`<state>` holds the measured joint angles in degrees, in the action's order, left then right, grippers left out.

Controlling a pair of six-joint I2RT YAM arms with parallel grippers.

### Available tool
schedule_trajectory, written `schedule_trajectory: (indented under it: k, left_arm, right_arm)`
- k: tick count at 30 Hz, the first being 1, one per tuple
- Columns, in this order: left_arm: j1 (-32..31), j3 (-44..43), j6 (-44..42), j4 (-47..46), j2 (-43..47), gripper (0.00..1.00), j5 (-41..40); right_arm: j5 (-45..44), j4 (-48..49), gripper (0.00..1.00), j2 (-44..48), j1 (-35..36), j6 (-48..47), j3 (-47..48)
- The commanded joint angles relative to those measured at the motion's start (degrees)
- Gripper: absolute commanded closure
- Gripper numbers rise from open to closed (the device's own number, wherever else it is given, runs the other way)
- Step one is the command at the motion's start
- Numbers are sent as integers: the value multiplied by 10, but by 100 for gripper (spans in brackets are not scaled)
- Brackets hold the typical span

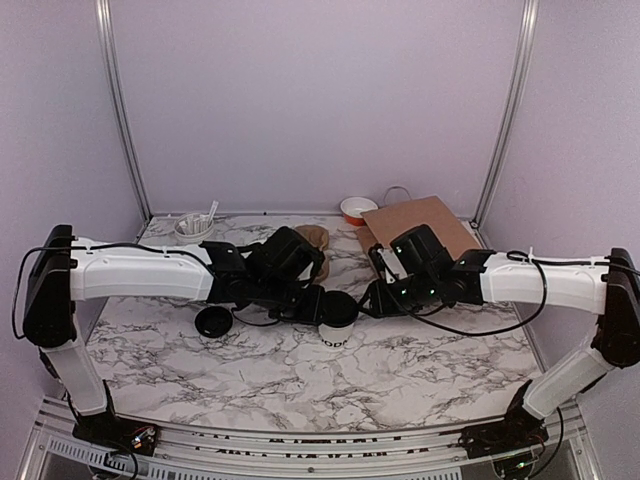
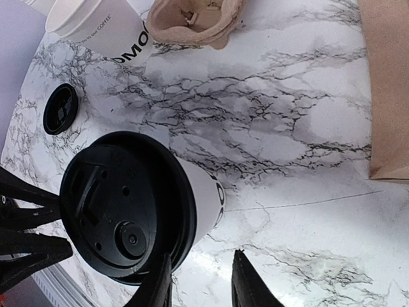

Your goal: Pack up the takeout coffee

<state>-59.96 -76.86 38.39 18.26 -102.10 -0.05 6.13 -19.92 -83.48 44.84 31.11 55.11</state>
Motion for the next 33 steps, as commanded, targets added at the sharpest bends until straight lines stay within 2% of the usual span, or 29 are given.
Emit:
schedule_trajectory:
  k: [1, 9, 14, 23, 33]
  left_arm:
    - [-8, 10, 9, -9, 20, 67, 1]
    - [-9, 25, 18, -7, 57, 67, -34]
    - [17, 51, 44, -4, 81, 67, -49]
    - [48, 32, 40, -15, 41, 67, -1]
    - [54, 25, 44, -38, 13, 67, 8]
  right_arm:
    - [0, 2, 69, -13, -6, -14, 24]
    - [-2, -6, 70, -12, -13, -21, 32]
    - [10, -7, 70, 1, -13, -13, 26]
    - [46, 42, 70, 17, -12, 32, -18]
    - [50, 69, 70, 16, -13, 59, -44]
